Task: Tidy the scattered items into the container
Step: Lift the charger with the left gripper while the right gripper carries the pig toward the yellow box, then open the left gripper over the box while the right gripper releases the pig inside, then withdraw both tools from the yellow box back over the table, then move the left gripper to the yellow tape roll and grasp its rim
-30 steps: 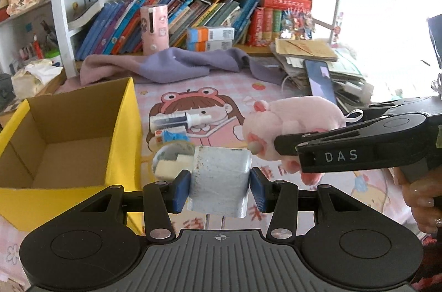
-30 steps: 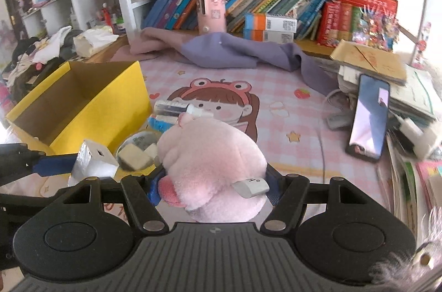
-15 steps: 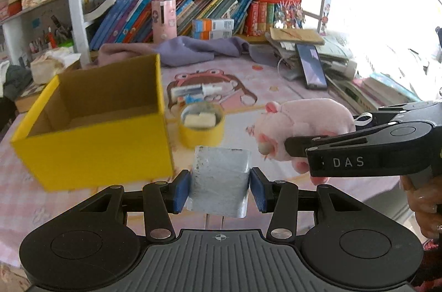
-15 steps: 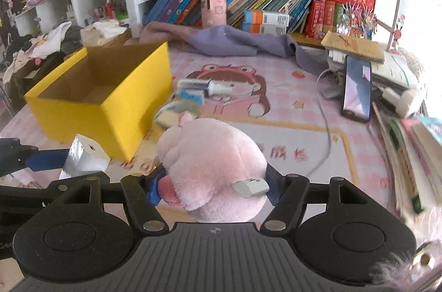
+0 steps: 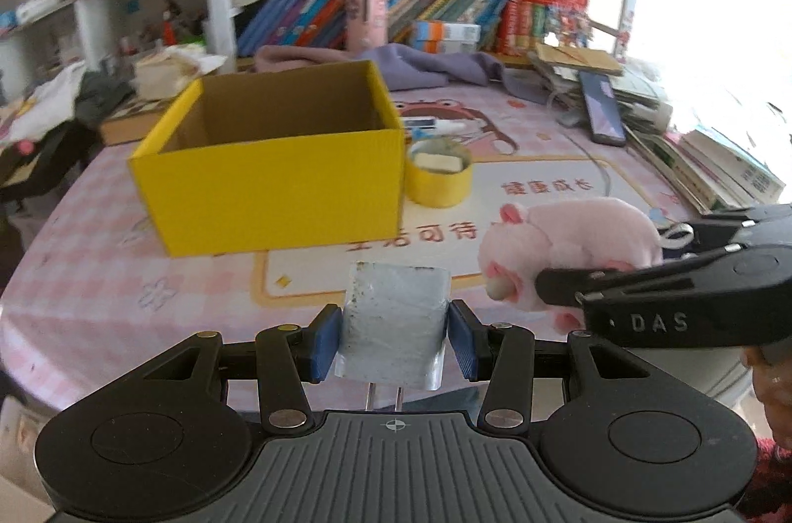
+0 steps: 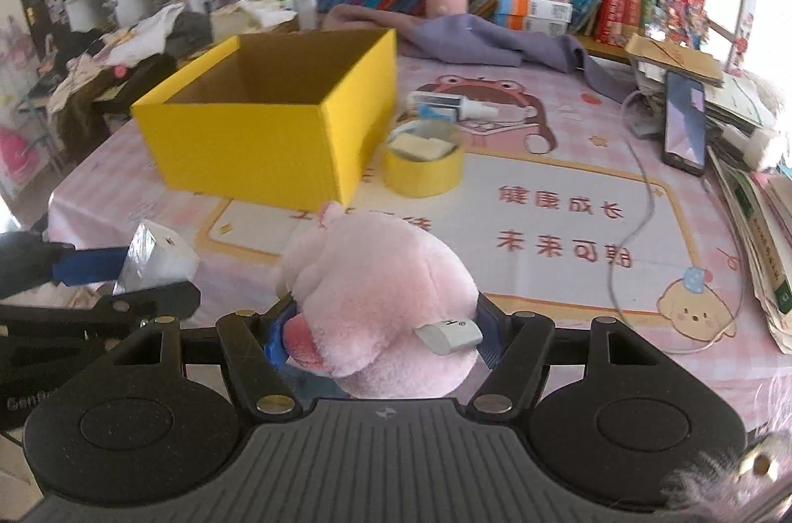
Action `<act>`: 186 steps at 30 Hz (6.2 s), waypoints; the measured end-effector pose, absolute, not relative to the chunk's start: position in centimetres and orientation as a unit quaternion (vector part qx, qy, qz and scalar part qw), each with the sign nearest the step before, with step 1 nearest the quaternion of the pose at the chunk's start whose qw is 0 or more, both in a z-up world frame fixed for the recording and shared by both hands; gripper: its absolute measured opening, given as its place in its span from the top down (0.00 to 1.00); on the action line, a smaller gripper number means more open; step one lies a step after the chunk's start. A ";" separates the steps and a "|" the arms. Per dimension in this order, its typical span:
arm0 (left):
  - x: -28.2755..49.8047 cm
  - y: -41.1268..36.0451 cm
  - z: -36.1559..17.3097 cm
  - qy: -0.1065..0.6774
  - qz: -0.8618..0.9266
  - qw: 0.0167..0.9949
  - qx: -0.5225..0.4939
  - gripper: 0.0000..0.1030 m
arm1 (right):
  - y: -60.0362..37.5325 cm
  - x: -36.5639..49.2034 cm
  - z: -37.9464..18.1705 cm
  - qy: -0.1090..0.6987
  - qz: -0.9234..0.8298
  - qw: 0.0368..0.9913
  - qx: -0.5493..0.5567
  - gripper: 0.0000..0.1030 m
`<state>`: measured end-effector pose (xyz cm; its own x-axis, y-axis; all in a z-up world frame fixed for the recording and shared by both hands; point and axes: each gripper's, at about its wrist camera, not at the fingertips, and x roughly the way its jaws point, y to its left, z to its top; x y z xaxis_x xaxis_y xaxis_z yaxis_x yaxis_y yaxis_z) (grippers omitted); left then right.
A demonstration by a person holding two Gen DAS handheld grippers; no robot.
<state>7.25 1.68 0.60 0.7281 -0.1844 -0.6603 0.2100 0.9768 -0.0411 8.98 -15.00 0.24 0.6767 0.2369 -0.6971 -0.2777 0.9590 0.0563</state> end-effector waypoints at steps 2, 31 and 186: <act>6.9 2.3 0.6 0.354 -0.098 0.930 0.012 0.56 | -14.3 8.7 0.3 0.378 0.148 0.914 -0.033 0.36; 6.5 9.1 0.4 0.363 -0.033 0.931 -0.018 0.56 | -6.8 9.4 0.7 0.380 0.227 0.894 -0.065 0.35; 15.4 -11.1 -1.1 0.331 -0.155 0.927 0.082 0.11 | -25.9 15.3 0.0 0.309 0.058 0.948 -0.042 0.13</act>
